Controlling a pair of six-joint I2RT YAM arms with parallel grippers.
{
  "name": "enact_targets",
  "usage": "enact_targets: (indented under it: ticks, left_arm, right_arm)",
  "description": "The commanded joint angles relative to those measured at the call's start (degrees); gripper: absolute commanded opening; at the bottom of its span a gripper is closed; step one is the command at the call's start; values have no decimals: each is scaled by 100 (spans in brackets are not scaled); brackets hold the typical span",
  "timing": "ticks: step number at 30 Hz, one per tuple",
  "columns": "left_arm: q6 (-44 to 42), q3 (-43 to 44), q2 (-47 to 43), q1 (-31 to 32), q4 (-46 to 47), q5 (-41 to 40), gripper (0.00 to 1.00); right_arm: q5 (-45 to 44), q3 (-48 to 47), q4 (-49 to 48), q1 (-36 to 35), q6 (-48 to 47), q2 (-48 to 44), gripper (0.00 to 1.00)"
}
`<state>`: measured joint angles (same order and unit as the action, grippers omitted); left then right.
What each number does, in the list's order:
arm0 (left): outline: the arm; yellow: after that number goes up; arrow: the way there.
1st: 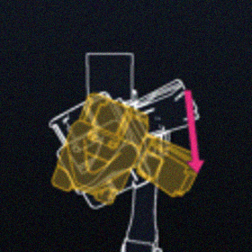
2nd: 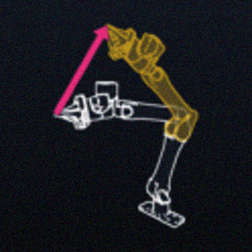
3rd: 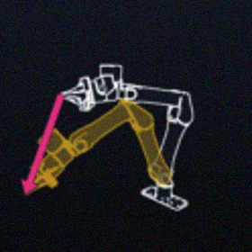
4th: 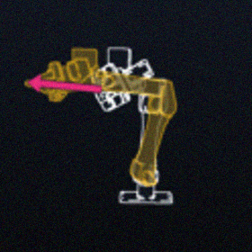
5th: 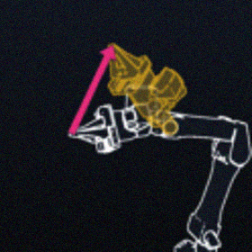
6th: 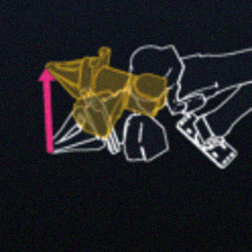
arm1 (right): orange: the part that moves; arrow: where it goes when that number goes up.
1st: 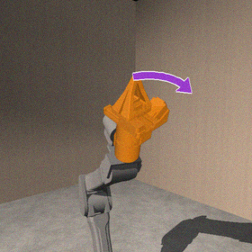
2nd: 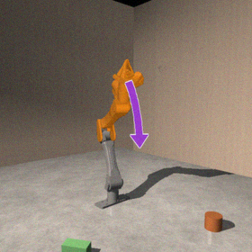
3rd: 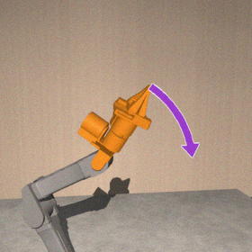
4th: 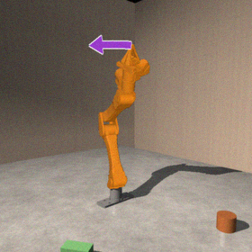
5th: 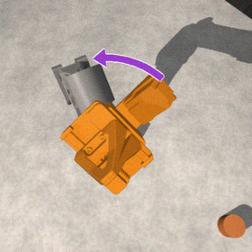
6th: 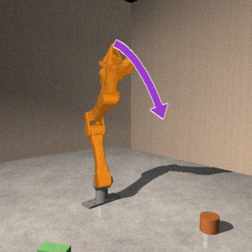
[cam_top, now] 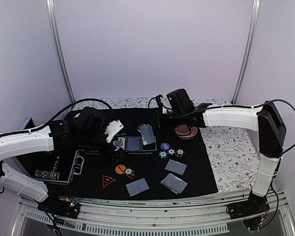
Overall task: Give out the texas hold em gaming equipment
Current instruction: Place the poker card in the community card area.
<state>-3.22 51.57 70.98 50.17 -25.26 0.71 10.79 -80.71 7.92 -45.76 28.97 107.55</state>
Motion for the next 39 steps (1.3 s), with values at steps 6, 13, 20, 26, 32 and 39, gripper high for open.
enact_targets:
  ticks: [6, 13, 20, 26, 32, 39]
  left_arm:
    - [-18, -95, -146, -142, 3, -95, 95]
    - [-5, -86, -111, -205, 3, -87, 95]
    - [0, -84, -111, -249, 3, -73, 95]
    - [-1, -86, -100, -269, 3, -54, 95]
    - [0, -86, -102, -284, 3, -28, 95]
    - [-7, -86, -69, -303, 3, 10, 95]
  right_arm:
    - [-249, -855, -72, 275, 337, 1191, 2]
    - [-11, -883, -176, 417, 675, 1723, 2]
    - [73, -824, -380, 501, 881, 1940, 2]
    - [100, -890, -476, 502, 961, 2107, 2]
    - [107, -947, -461, 508, 945, 2240, 2]
    - [-185, -894, -427, 514, 964, 2193, 2]
